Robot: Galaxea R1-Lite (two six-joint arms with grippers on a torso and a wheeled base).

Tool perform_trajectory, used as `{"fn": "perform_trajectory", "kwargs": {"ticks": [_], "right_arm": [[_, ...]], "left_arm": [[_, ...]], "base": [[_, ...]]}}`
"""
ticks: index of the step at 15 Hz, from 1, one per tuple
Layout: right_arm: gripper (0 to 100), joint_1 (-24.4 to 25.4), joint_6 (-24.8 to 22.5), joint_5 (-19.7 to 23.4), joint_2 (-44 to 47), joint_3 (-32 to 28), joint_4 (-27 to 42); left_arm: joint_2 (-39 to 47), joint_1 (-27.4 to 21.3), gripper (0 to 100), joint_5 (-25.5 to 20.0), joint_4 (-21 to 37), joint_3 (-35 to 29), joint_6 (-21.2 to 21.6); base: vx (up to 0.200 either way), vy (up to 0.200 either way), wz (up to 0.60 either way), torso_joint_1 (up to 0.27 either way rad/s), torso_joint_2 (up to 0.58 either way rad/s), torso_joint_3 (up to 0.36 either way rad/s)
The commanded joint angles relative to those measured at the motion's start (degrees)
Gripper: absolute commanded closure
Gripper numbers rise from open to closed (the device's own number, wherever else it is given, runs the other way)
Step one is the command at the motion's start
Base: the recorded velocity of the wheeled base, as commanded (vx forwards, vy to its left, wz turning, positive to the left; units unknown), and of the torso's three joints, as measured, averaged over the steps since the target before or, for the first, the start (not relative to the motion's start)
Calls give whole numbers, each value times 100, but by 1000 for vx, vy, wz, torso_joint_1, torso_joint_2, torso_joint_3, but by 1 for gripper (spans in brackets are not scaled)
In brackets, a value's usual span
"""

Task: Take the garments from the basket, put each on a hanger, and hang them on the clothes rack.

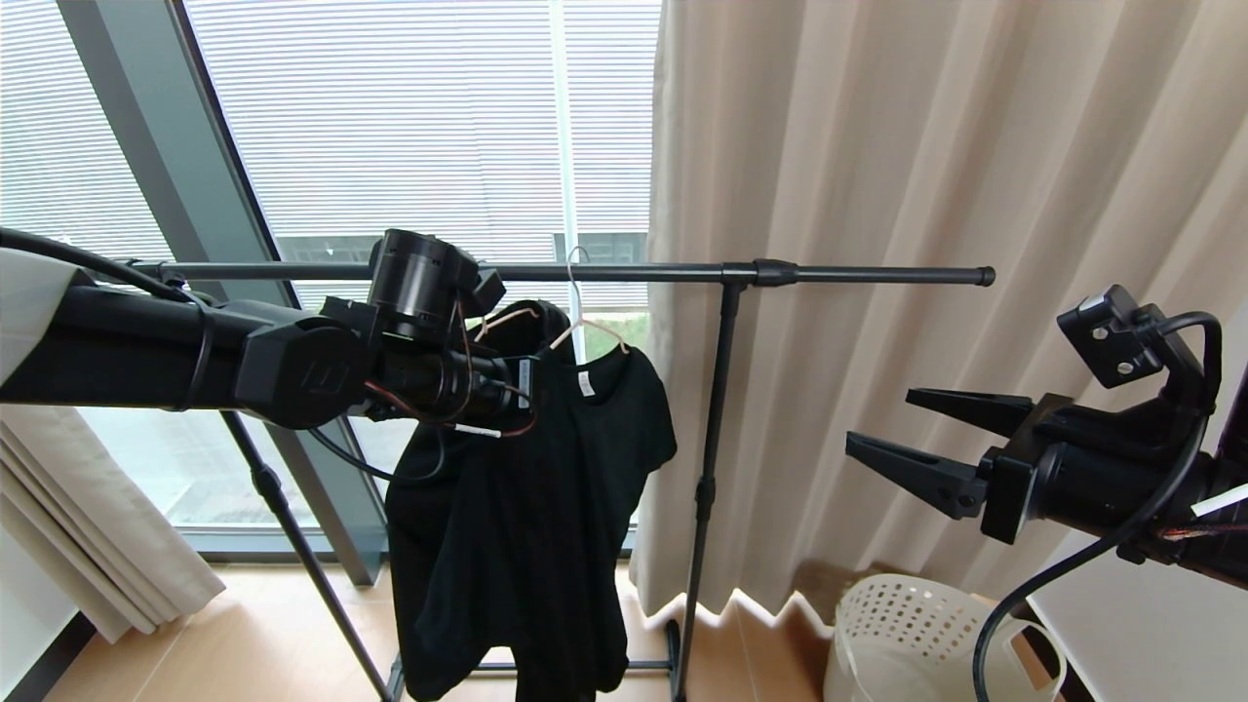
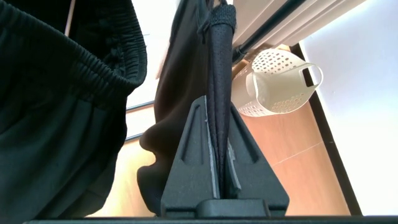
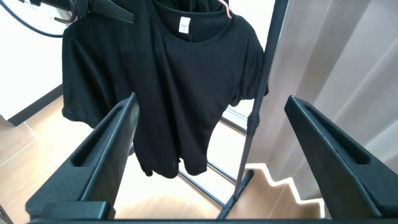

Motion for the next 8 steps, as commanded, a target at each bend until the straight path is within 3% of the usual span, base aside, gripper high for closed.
{"fn": "perform_trajectory", "kwargs": {"ticks": [1,8], "right_arm": [[0,2,1,2,9,-1,-3],[0,28,1,2,0,-1,-3]], "left_arm": [[-23,5,100,9,1,0,1],[-31,-12,100,80,1,26,9]], "base": [[0,0,0,0,0,0],[0,0,0,0,0,0]]}}
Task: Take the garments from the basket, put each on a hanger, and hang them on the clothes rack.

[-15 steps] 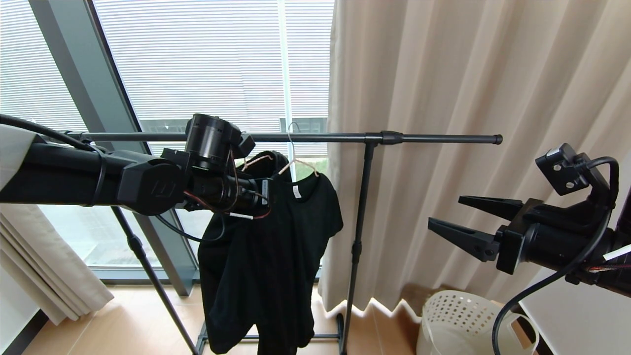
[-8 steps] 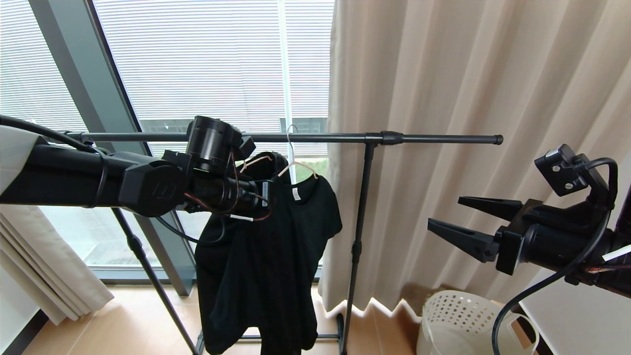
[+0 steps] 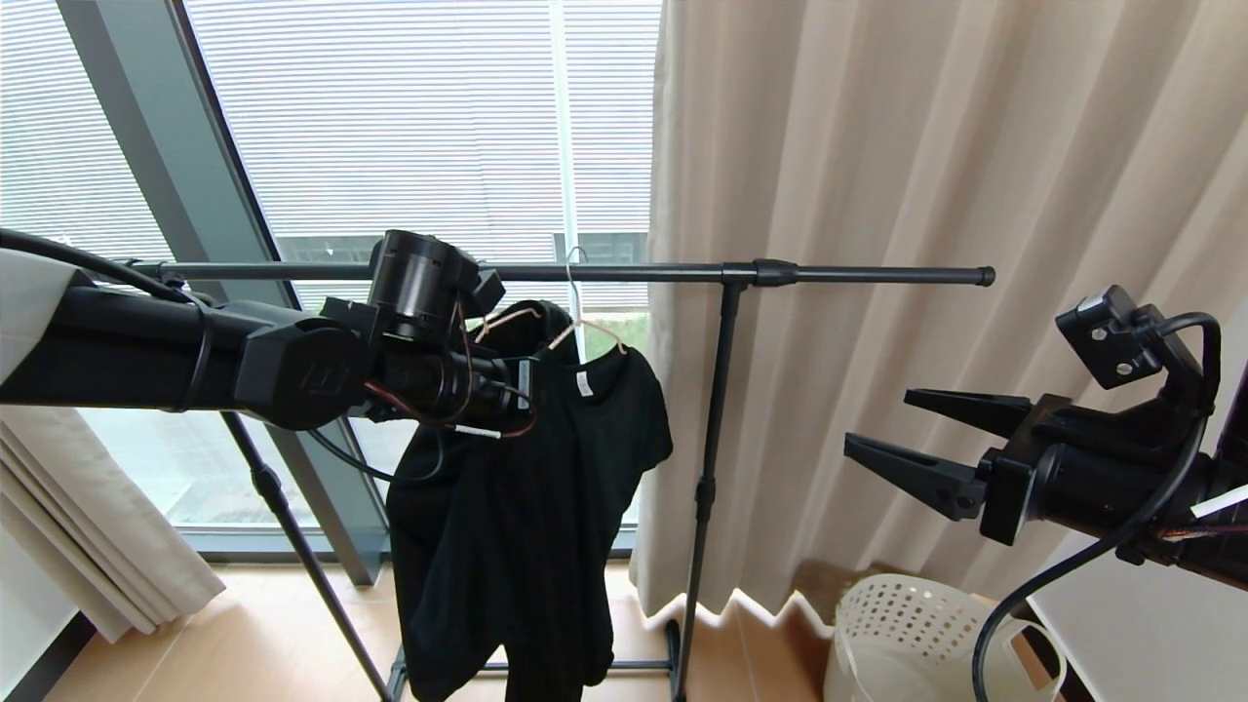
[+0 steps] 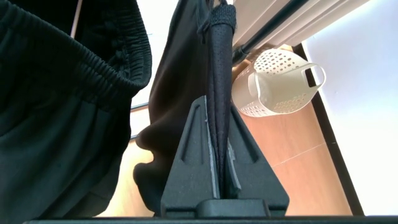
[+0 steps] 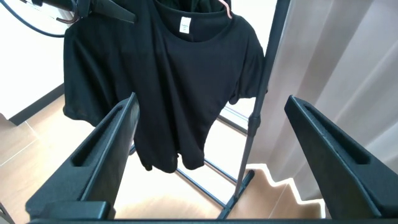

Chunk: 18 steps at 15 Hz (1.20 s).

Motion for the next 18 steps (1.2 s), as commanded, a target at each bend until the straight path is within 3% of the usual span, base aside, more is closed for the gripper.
{"fn": "perform_trajectory", "kwargs": {"ticks": [1,4,5,18], "right_arm": [[0,-1,0,2,0,-1,-3],[0,-1,9,2,0,-1,-3],[0,-1,9,2,-9,-1,-3],[0,8,0,2,-9,-1,-3]], "left_arm": [[-23,-1,100,5,1,7,-2],[-32,-1,100,23,1,7,-2],[-40,-1,0,40,1,24,-2],[-251,-80,0,93,1,174,25]], "base": [[0,0,0,0,0,0],[0,0,0,0,0,0],[0,0,0,0,0,0],[0,0,0,0,0,0]]}}
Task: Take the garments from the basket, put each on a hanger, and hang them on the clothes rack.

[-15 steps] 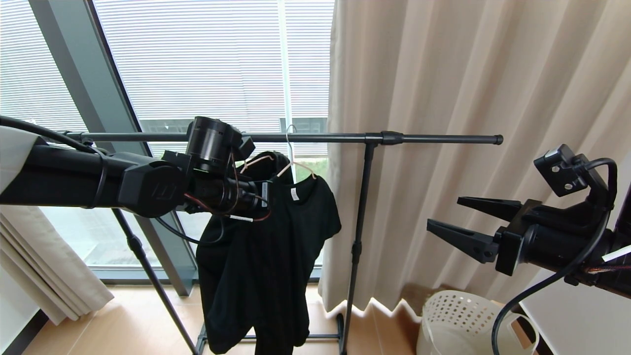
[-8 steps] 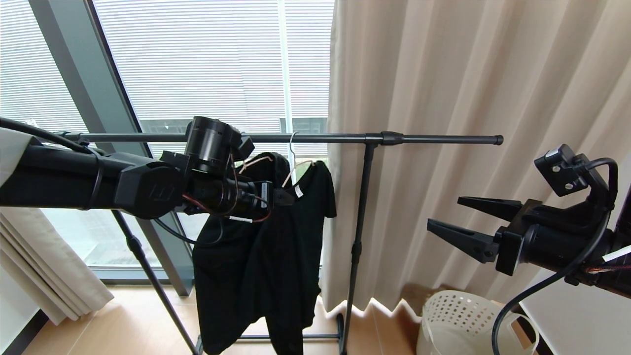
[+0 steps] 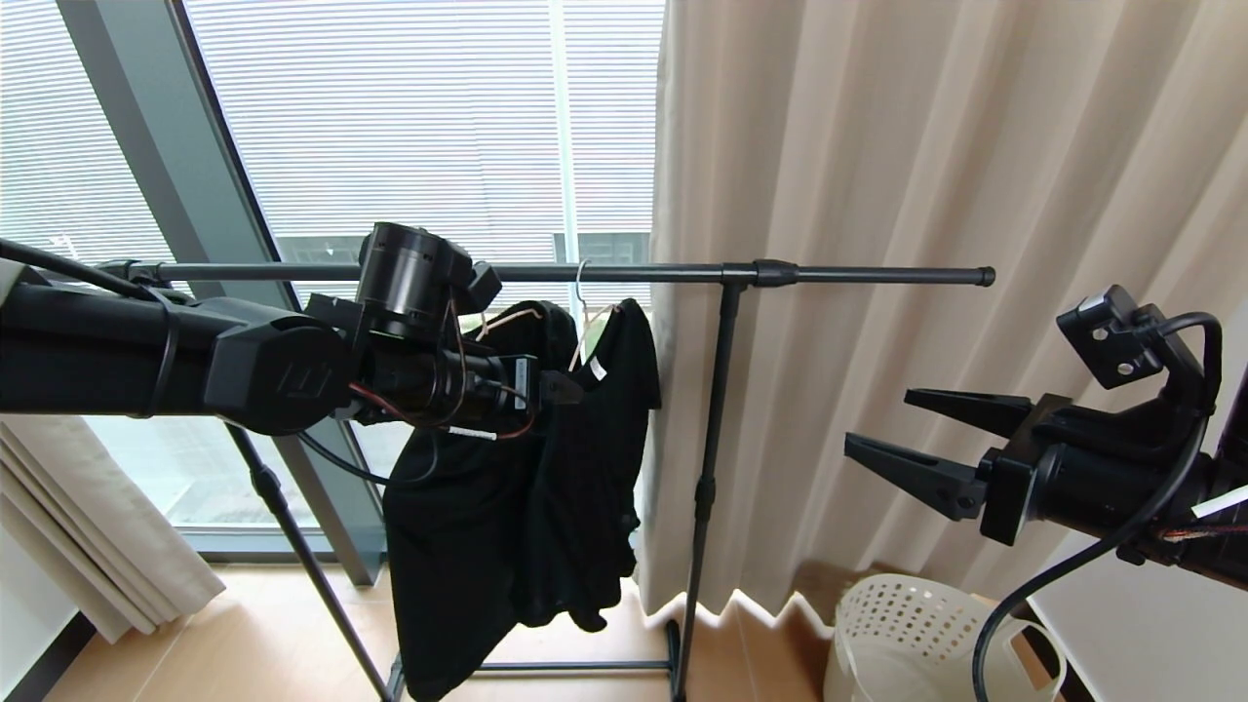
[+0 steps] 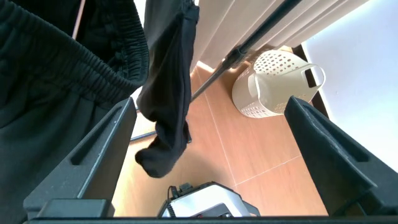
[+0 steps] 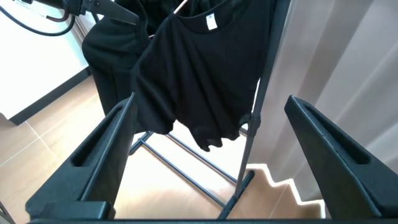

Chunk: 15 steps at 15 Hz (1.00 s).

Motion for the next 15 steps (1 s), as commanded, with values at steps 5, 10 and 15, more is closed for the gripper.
{"fn": "perform_trajectory", "kwargs": {"ticks": [5,10,15], "right_arm": [[0,4,0,3,-46,8,-3],[0,162,-18,-278,-898,17,357],[0,171,-106,-1069,-2102,-115,1588]], "left_arm": [[-162,1,0,-2,9,47,14],[-1269,-69,0,165,26,671,269],[-3546,-25,0,438,70,2147,849]], "base": [[0,0,0,0,0,0],[0,0,0,0,0,0],[0,0,0,0,0,0]]}}
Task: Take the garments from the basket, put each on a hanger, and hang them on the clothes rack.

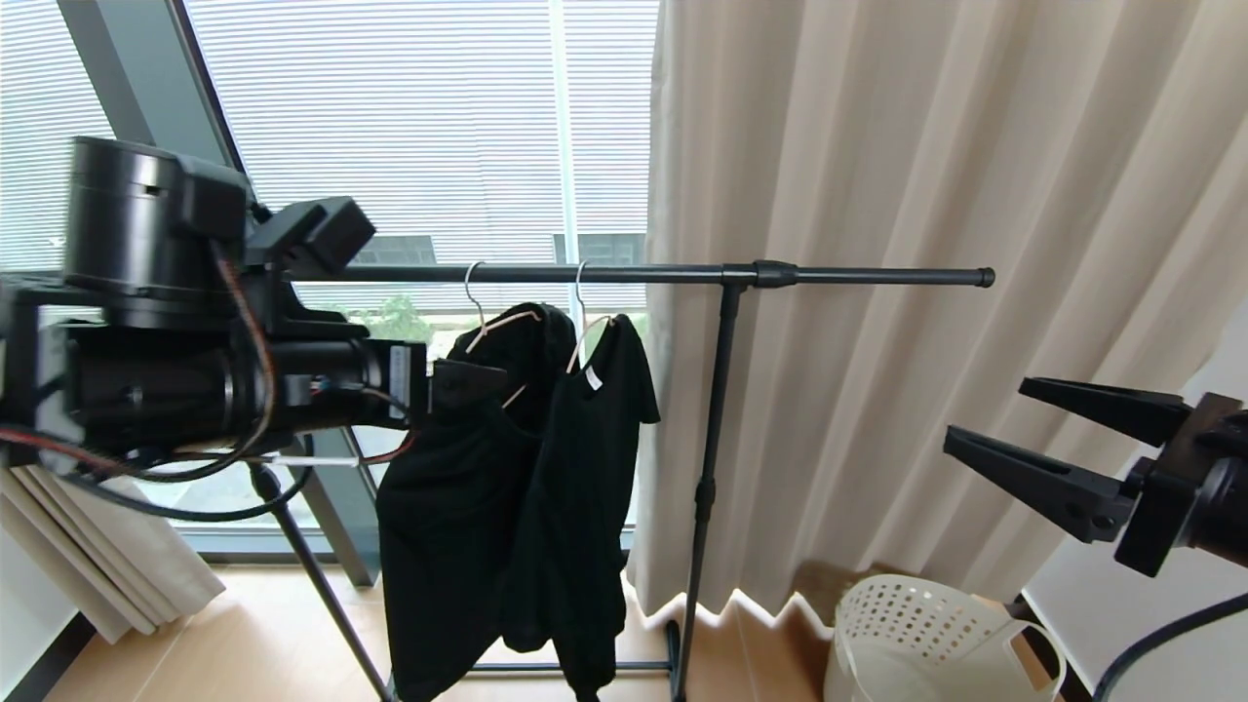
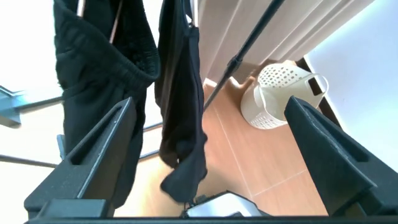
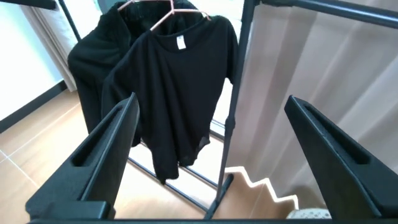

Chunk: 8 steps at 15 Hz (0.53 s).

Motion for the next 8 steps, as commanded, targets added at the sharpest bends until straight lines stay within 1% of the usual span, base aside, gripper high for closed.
{"fn": "perform_trajectory", "kwargs": {"ticks": [1,3,4,5,6,7,8], "right_arm": [[0,6,-12,-159,-918,-49,696],[0,6,-12,-299,-1454,-58,1337],[0,6,-12,-352,-1586,-58,1513],[0,6,-12,-405,-1964,-23,1952],[0,6,-12,-422,-2219,12,2216],[0,-2,-3,-440,-2447,109,2418],[0,-2,-3,-502,-2623,258,2462]], "left_arm": [[-1651,10,0,156,6,1039,260],[-2223,10,0,182,6,1478,260],[-2355,10,0,182,6,1584,260],[-2741,19,0,200,6,1909,269],[-2970,19,0,262,6,2138,269],[-3216,28,0,341,6,2401,269],[-3436,19,0,358,6,2603,269]], "base": [[0,0,0,0,0,0],[0,0,0,0,0,0],[0,0,0,0,0,0],[0,0,0,0,0,0],[0,0,0,0,0,0],[0,0,0,0,0,0],[0,0,0,0,0,0]]}}
